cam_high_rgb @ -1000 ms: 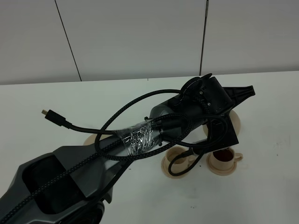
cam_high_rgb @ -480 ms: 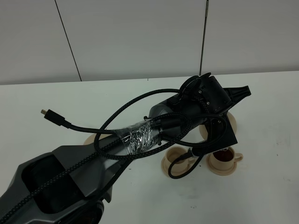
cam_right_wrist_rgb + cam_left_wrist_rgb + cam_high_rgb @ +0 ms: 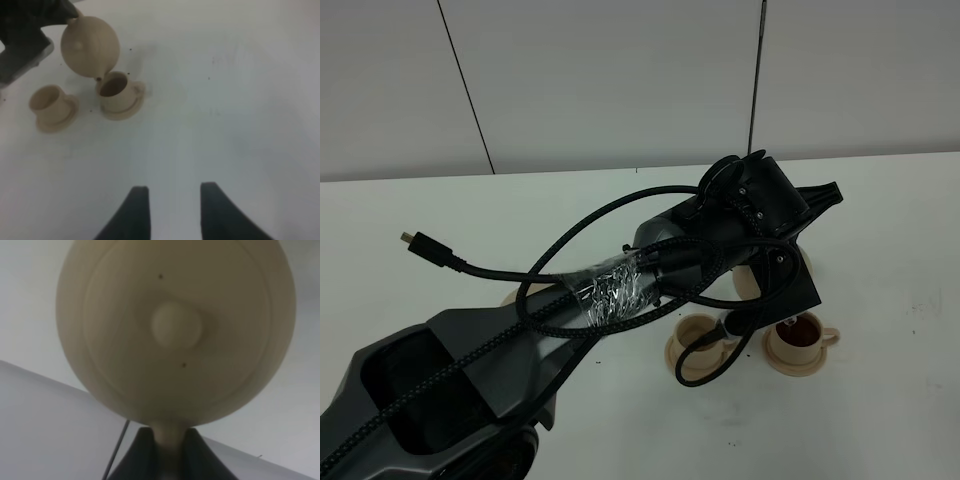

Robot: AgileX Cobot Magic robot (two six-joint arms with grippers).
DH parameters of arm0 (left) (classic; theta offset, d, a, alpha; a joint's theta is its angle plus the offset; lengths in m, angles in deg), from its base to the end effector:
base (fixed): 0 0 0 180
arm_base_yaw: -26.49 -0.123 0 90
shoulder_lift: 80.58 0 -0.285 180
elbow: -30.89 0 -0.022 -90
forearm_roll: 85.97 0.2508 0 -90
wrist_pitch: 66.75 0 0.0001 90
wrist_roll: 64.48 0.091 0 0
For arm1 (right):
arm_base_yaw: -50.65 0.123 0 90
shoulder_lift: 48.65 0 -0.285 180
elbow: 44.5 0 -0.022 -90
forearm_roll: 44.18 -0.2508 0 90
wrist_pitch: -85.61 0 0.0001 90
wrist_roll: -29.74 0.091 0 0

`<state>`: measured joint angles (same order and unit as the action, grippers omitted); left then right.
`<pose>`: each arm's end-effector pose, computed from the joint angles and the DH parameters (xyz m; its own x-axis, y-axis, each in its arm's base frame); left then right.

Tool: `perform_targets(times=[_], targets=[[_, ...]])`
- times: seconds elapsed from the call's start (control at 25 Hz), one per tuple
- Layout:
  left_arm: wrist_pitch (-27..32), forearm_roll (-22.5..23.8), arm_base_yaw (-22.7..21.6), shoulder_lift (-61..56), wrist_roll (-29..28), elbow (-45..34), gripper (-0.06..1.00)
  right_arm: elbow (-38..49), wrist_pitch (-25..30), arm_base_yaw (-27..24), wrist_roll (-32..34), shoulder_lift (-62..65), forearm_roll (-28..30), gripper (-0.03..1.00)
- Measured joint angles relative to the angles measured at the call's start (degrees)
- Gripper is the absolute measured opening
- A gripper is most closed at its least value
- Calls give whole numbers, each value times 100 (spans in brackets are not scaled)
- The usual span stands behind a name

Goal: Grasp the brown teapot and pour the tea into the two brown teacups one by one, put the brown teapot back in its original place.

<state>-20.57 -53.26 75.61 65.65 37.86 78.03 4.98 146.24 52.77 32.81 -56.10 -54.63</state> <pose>0.3812 -0.3861 0.1990 0.7281 0.2926 0.6199 0.0901 -0.9373 0.3366 -0.0050 0.0142 0.2742 -0.4767 0.1239 -0.8703 -0.1099 0.9738 0.1989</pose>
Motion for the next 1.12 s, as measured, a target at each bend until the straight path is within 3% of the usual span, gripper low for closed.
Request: perform_targets(times=[1.12], targets=[[359,-30,0,-135,-904,0,17,0,0,0,0,0,0,24]])
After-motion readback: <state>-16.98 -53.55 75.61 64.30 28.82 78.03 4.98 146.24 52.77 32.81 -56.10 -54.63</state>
